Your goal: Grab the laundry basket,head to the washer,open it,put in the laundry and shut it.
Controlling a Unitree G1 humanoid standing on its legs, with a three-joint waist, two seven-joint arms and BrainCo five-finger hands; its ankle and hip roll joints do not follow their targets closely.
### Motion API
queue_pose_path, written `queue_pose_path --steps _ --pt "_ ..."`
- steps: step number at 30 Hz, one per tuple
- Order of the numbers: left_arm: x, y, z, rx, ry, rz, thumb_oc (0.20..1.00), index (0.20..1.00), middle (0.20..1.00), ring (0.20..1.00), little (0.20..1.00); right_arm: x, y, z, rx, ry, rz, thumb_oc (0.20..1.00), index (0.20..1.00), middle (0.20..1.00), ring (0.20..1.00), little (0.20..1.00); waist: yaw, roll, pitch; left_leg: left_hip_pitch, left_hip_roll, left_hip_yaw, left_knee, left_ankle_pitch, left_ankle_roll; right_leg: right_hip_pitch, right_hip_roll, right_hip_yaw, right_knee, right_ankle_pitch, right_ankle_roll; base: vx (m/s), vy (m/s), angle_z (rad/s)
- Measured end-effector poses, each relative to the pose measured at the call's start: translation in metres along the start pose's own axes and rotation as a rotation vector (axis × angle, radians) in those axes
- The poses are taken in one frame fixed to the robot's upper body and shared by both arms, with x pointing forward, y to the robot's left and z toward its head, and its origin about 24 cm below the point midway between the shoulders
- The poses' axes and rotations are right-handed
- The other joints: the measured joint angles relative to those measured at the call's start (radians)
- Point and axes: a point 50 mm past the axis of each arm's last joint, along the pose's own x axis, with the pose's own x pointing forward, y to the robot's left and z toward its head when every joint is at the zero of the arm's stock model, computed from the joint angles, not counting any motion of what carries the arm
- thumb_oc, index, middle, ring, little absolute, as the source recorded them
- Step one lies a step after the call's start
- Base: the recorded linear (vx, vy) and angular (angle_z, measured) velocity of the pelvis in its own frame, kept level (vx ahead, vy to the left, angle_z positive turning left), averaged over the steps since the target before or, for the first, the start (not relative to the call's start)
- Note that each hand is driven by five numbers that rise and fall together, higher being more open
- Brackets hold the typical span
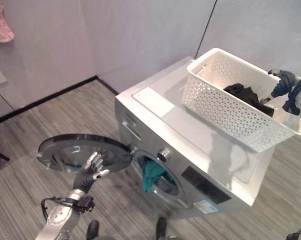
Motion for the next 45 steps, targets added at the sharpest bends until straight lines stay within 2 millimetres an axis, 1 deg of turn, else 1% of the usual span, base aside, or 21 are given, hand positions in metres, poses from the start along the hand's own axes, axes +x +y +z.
queue_pose_path --steps 1,2,3,4,5,7,14,18,24,29,32,34,35,36,37,39,41,42,43,44,45 --pt "0.001 0.000 0.001 0.002 -0.002 0.000 1.000 1.000 1.000 1.000 1.000 0.000 0.000 -0.001 0.001 0.005 0.002 1.000 1.000 1.000 1.000 1.000 0.004 -0.009 0.000 -0.001 -0.010 -0.001 -0.003 0.043 -0.043 0.001 -0.006 0.000 0.000 -0.004 0.000 0.05 -0.029 0.12" --pt "0.001 0.000 0.002 0.003 -0.005 -0.001 1.000 1.000 1.000 1.000 1.000 0.003 0.005 0.002 0.009 0.008 0.013 1.000 1.000 1.000 1.000 1.000 0.015 -0.023 0.004 0.000 -0.024 -0.001 -0.005 0.097 -0.059 0.009 -0.020 -0.004 0.000 -0.013 -0.005 0.07 -0.041 0.13" --pt "0.001 0.000 0.001 0.003 -0.005 -0.001 1.000 1.000 1.000 1.000 1.000 0.004 0.008 0.005 0.010 0.000 0.019 1.000 1.000 1.000 1.000 1.000 0.017 -0.023 0.004 -0.001 -0.022 0.000 -0.005 0.105 -0.066 0.010 -0.021 -0.005 0.000 -0.015 -0.007 0.08 -0.046 0.15" --pt "0.000 0.001 0.001 0.004 0.000 0.001 1.000 1.000 1.000 1.000 1.000 0.008 0.020 0.002 0.048 0.024 0.041 1.000 1.000 1.000 1.000 1.000 0.026 -0.031 0.006 -0.003 -0.021 0.000 -0.005 0.126 -0.070 0.015 -0.017 -0.010 0.000 -0.019 -0.012 0.05 -0.036 0.09" --pt "0.002 0.000 0.002 0.003 -0.006 -0.002 1.000 1.000 1.000 1.000 1.000 0.008 0.027 -0.003 0.067 0.048 0.053 1.000 1.000 1.000 1.000 1.000 0.028 -0.033 0.006 -0.006 -0.020 -0.003 -0.006 0.136 -0.077 0.015 -0.017 -0.015 0.000 -0.020 -0.014 0.02 -0.015 0.14" --pt "0.001 0.000 0.001 0.003 -0.003 -0.001 1.000 1.000 1.000 1.000 1.000 0.008 0.037 -0.015 0.072 0.099 0.078 1.000 1.000 1.000 1.000 1.000 0.038 -0.032 0.007 -0.027 -0.021 -0.002 -0.008 0.153 -0.075 0.004 -0.019 -0.027 0.000 -0.021 -0.018 0.01 -0.022 0.16" --pt "0.001 0.001 0.001 0.006 -0.002 -0.003 1.000 1.000 1.000 1.000 1.000 0.006 0.042 -0.026 0.078 0.152 0.082 1.000 1.000 1.000 1.000 1.000 0.064 -0.004 0.023 -0.075 -0.026 -0.026 -0.008 0.156 -0.076 -0.027 -0.018 -0.031 0.000 -0.019 -0.017 0.01 -0.002 0.10" --pt "0.001 0.001 0.001 0.005 -0.001 -0.001 1.000 1.000 1.000 1.000 1.000 0.007 0.046 -0.024 0.073 0.143 0.095 1.000 1.000 1.000 1.000 1.000 0.071 0.004 0.027 -0.077 -0.033 -0.025 -0.020 0.156 -0.076 -0.029 -0.024 -0.032 0.000 -0.019 -0.017 0.03 -0.013 0.10" --pt "0.002 0.000 0.001 0.003 -0.003 0.000 1.000 1.000 1.000 1.000 1.000 0.008 0.046 -0.021 0.056 0.132 0.096 1.000 1.000 1.000 1.000 1.000 0.074 0.004 0.027 -0.083 -0.032 -0.026 -0.021 0.156 -0.076 -0.032 -0.022 -0.033 0.000 -0.019 -0.017 0.02 -0.014 0.02" --pt "0.002 0.000 0.001 0.003 -0.004 0.003 1.000 1.000 1.000 1.000 1.000 0.009 0.036 -0.011 0.064 0.102 0.070 1.000 1.000 1.000 1.000 1.000 0.078 0.007 0.026 -0.112 -0.031 -0.026 -0.022 0.155 -0.077 -0.060 -0.019 -0.032 0.000 -0.014 -0.017 -0.01 -0.001 0.01" --pt "0.002 0.000 0.002 0.003 -0.008 0.003 1.000 1.000 1.000 1.000 1.000 0.009 0.034 -0.013 0.086 0.111 0.062 1.000 1.000 1.000 1.000 1.000 0.094 0.012 0.025 -0.123 -0.029 -0.026 -0.022 0.155 -0.077 -0.067 -0.016 -0.033 0.000 -0.014 -0.017 -0.04 0.001 0.05" --pt "0.000 0.000 0.000 0.000 -0.001 0.002 1.000 1.000 1.000 1.000 1.000 0.009 0.024 -0.011 0.121 0.103 0.030 1.000 1.000 1.000 1.000 1.000 0.101 0.034 0.028 -0.145 -0.022 -0.024 -0.022 0.130 -0.079 -0.085 -0.009 -0.039 0.000 -0.008 -0.014 -0.09 0.011 0.06" --pt "-0.001 -0.002 -0.001 -0.004 0.001 0.001 1.000 1.000 1.000 1.000 1.000 0.008 0.018 -0.010 0.127 0.101 0.016 1.000 1.000 1.000 1.000 1.000 0.103 0.053 0.023 -0.147 -0.011 -0.025 -0.022 0.086 -0.076 -0.091 0.001 -0.040 0.000 -0.002 -0.014 -0.07 0.008 -0.03" --pt "-0.003 -0.001 -0.003 -0.003 0.008 0.004 1.000 1.000 1.000 1.000 1.000 0.008 0.016 -0.008 0.130 0.095 0.008 1.000 1.000 1.000 1.000 1.000 0.109 0.065 0.024 -0.150 -0.006 -0.026 -0.022 0.066 -0.083 -0.093 0.005 -0.043 0.000 0.005 -0.014 -0.11 0.012 -0.05" --pt "-0.006 0.004 -0.004 0.007 0.019 0.016 1.000 1.000 1.000 1.000 1.000 0.009 0.019 -0.008 0.133 0.096 0.015 1.000 1.000 1.000 1.000 1.000 0.120 0.064 0.027 -0.176 -0.019 -0.029 -0.013 0.061 -0.082 -0.115 -0.003 -0.044 0.004 0.008 -0.013 -0.11 0.006 -0.01" --pt "-0.007 0.005 -0.004 0.009 0.018 0.024 1.000 1.000 1.000 1.000 1.000 0.007 0.010 -0.008 0.146 0.090 -0.006 1.000 1.000 1.000 1.000 1.000 0.123 0.053 0.024 -0.197 -0.024 -0.031 -0.006 0.058 -0.083 -0.134 -0.010 -0.045 0.008 0.012 -0.011 -0.09 0.003 0.00" --pt "-0.010 0.007 -0.006 0.014 0.032 0.028 1.000 1.000 1.000 1.000 1.000 0.007 0.006 -0.007 0.156 0.084 -0.018 1.000 1.000 1.000 1.000 1.000 0.126 0.064 0.030 -0.214 -0.026 -0.048 -0.007 0.056 -0.084 -0.146 -0.012 -0.053 0.009 0.015 -0.010 -0.05 0.000 0.06" --pt "-0.011 0.008 -0.006 0.015 0.035 0.029 1.000 1.000 1.000 1.000 1.000 0.007 0.006 -0.007 0.157 0.084 -0.018 1.000 1.000 1.000 1.000 1.000 0.126 0.061 0.029 -0.215 -0.025 -0.057 -0.008 0.054 -0.085 -0.146 -0.010 -0.057 0.009 0.015 -0.010 -0.04 0.000 0.07" --pt "-0.012 0.008 -0.007 0.016 0.037 0.032 1.000 1.000 1.000 1.000 1.000 0.006 0.006 -0.008 0.157 0.086 -0.018 0.956 0.956 0.956 0.956 0.956 0.128 0.060 0.029 -0.216 -0.024 -0.059 -0.009 0.047 -0.084 -0.147 -0.009 -0.057 0.009 0.015 -0.010 -0.05 0.007 0.00" --pt "-0.015 0.009 -0.008 0.016 0.045 0.035 1.000 1.000 1.000 1.000 1.000 0.007 0.005 -0.003 0.157 0.071 -0.011 0.558 0.558 0.558 0.558 0.558 0.129 0.057 0.027 -0.232 -0.025 -0.076 -0.006 0.024 -0.085 -0.162 -0.006 -0.058 0.009 0.015 -0.010 -0.02 0.011 -0.05" --pt "-0.015 0.009 -0.008 0.015 0.046 0.035 1.000 1.000 1.000 1.000 1.000 0.007 0.002 -0.003 0.159 0.068 -0.018 0.351 0.351 0.351 0.351 0.351 0.129 0.056 0.027 -0.234 -0.024 -0.080 -0.007 0.021 -0.086 -0.168 -0.004 -0.058 0.009 0.016 -0.011 -0.01 0.014 -0.07"
